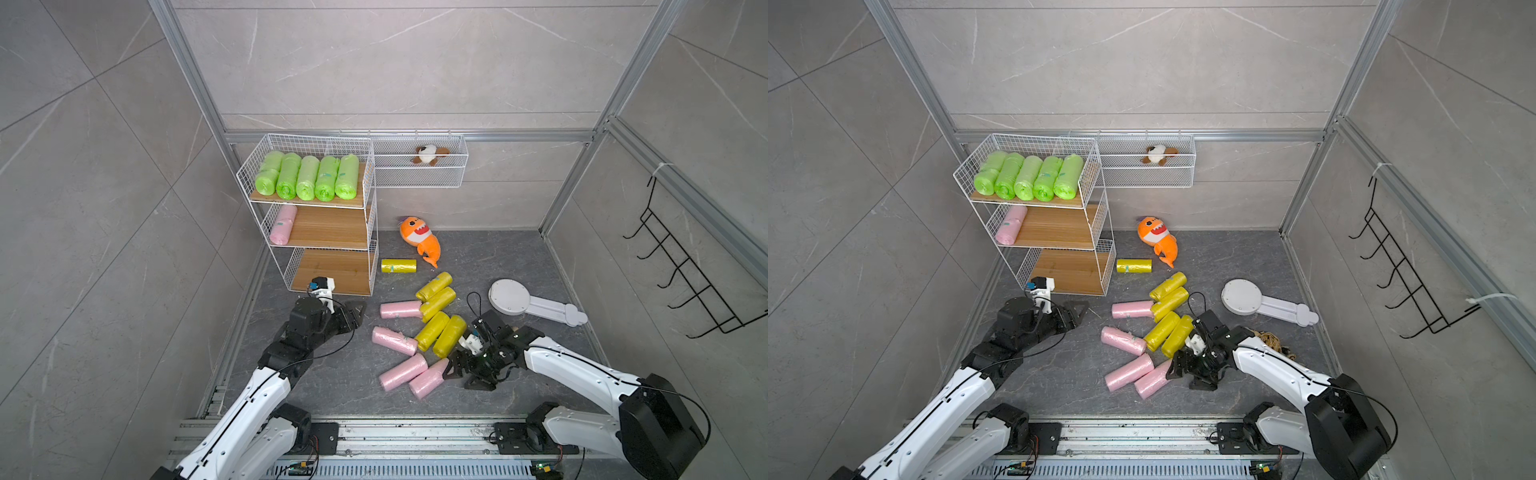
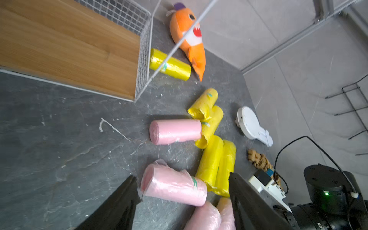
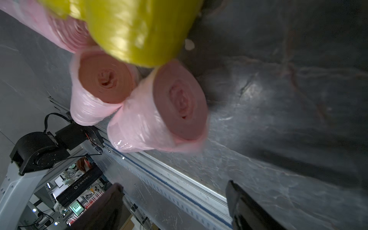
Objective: Sort the rolls of trash bags by color and place them on the shelf
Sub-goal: Pick up the roll of trash bags from the center of the board.
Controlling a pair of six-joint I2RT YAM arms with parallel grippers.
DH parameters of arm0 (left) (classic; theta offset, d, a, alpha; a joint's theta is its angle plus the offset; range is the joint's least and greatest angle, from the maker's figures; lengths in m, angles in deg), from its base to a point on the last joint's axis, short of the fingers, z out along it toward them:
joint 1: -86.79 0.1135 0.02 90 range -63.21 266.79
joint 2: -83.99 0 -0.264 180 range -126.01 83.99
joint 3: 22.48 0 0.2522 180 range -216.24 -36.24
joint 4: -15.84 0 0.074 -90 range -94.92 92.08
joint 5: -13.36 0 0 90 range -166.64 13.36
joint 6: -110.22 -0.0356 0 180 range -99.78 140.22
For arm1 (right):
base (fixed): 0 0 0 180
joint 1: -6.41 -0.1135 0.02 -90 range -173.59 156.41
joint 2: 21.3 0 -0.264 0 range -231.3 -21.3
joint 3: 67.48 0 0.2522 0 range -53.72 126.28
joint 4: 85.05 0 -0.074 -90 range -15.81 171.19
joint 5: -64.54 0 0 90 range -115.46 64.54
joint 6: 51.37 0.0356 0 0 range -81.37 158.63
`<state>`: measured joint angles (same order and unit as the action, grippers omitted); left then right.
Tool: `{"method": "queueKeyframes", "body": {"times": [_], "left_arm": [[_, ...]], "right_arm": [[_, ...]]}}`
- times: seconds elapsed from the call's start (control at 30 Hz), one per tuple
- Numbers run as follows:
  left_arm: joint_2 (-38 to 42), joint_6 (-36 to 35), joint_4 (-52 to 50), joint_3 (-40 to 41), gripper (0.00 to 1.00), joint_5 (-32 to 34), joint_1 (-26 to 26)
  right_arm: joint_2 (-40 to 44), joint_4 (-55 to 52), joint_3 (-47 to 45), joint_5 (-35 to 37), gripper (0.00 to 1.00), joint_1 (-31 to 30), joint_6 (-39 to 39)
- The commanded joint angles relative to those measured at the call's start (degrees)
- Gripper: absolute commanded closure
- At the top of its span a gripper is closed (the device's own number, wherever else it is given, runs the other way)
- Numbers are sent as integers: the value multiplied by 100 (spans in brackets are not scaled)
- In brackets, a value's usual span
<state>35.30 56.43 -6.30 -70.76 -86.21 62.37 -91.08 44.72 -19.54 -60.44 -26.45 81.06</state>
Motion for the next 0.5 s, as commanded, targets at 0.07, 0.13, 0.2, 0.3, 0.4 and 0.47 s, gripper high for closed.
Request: {"method": "queueKeyframes", "body": {"times": [0.07, 0.13, 0.2, 0.3, 0.4, 0.47], "left_arm": [[-388, 66, 516, -128, 25, 350, -318], [-503, 31, 581, -166, 25, 349, -400], [-561, -24, 630, -189, 25, 350, -444], [-613, -69, 662, -203, 25, 361, -482], [-609, -105, 687, -204, 25, 354, -502], [-612, -144, 698, -204, 25, 346, -503]], "right_arm": [[-377, 678, -7, -55, 14, -229, 856], [-532, 972, -91, -62, 14, -258, 1108], [-626, 1299, -231, 33, 14, -282, 1389], [-736, 1828, -454, 99, 16, -281, 1866], [-680, 2024, -555, 339, 18, -278, 2205], [-589, 2006, -590, 550, 19, -279, 2334]]}}
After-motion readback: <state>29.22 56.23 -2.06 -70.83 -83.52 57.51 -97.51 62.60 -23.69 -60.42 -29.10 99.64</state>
